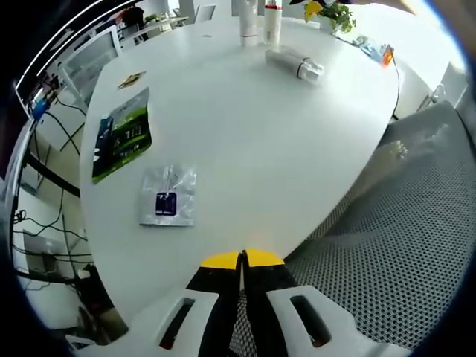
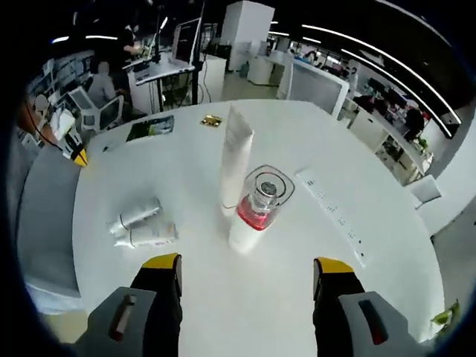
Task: Arrange the skincare products in the storage area until every visible bottle or jar stands upright without overlapping.
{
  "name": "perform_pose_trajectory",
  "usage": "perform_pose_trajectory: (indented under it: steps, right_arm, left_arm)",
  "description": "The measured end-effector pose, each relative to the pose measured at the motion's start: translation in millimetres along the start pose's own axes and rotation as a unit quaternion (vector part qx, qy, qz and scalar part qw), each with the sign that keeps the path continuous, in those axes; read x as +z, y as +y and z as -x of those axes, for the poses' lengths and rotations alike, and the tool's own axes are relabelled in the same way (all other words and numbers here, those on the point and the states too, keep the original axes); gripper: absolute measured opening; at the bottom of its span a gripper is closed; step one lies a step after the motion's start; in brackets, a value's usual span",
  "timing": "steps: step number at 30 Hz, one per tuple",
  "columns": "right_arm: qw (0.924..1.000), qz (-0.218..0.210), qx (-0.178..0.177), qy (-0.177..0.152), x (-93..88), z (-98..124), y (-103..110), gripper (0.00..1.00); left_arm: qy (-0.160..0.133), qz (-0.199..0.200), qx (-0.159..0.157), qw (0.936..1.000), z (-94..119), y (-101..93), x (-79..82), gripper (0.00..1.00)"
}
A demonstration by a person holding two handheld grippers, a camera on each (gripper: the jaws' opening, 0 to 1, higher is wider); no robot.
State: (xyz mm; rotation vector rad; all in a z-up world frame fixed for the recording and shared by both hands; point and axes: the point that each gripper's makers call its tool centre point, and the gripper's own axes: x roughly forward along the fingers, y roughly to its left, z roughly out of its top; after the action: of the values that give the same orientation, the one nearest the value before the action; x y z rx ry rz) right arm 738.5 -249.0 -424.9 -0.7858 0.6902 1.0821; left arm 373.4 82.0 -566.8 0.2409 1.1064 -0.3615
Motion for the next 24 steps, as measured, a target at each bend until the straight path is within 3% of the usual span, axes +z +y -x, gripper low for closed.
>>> perform_pose_trajectory:
  steps: [1, 7, 11, 15, 19, 24]
  right_arm:
    - [0.9994, 0.03, -0.001, 0.019, -1.9, 1, -4, 0.71]
    - [0.993, 0.112, 0.014, 0.034, 18.7, 1, -15, 0.7]
    - [0.9735, 0.216, 0.044, 0.062, 26.8, -5, -14, 0.65]
    - [0.9619, 0.251, 0.078, 0.074, 34.8, -12, -8, 0.59]
    - [0.9517, 0.276, 0.087, 0.102, 39.2, -22, -19, 0.51]
    - [0.9379, 0.286, 0.136, 0.143, 32.6, -32, -13, 0.46]
  left_arm:
    - [0.0, -0.001, 0.0, 1.0, 0, -0.1, 0.1, 0.0]
    - [0.003, -0.002, 0.0, 1.0, 0, -0.6, -0.6, 0.0]
    - [0.003, 0.0, 0.0, 1.0, 0, 0.1, -0.9, 0.0]
    - [0.004, 0.002, 0.002, 1.0, 0, 1.3, -1.4, 0.0]
    - [0.004, 0.003, 0.002, 1.0, 0, 1.3, -1.4, 0.0]
    - [0.004, 0.006, 0.003, 1.0, 0, 2.4, -1.8, 0.0]
